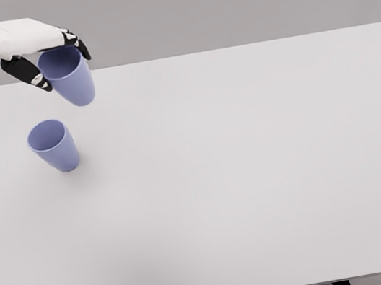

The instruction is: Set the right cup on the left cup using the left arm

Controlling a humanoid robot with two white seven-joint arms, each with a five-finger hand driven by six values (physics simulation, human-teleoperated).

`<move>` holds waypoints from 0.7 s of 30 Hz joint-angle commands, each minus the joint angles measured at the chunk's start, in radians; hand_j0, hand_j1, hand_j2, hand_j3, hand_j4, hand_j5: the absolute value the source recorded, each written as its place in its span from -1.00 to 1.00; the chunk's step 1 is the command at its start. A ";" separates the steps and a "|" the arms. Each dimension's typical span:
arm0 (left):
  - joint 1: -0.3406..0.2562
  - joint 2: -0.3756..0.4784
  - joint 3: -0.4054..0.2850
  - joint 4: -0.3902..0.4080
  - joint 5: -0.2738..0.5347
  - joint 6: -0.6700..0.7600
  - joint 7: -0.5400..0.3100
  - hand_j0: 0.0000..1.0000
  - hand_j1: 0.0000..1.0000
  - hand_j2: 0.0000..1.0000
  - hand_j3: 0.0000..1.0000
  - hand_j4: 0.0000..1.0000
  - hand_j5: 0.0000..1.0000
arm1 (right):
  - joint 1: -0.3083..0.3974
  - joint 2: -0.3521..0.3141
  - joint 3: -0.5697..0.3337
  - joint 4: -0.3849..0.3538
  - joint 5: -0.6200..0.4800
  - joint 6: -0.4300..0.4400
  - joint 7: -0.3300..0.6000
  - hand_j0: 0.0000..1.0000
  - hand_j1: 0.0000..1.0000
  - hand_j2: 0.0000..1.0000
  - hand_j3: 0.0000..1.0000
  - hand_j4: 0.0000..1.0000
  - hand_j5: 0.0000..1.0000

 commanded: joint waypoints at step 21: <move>0.005 0.219 0.013 -0.150 0.047 0.001 0.000 0.45 0.45 0.45 0.45 0.45 0.45 | 0.000 0.000 0.001 0.000 -0.001 0.000 0.000 1.00 1.00 1.00 1.00 1.00 1.00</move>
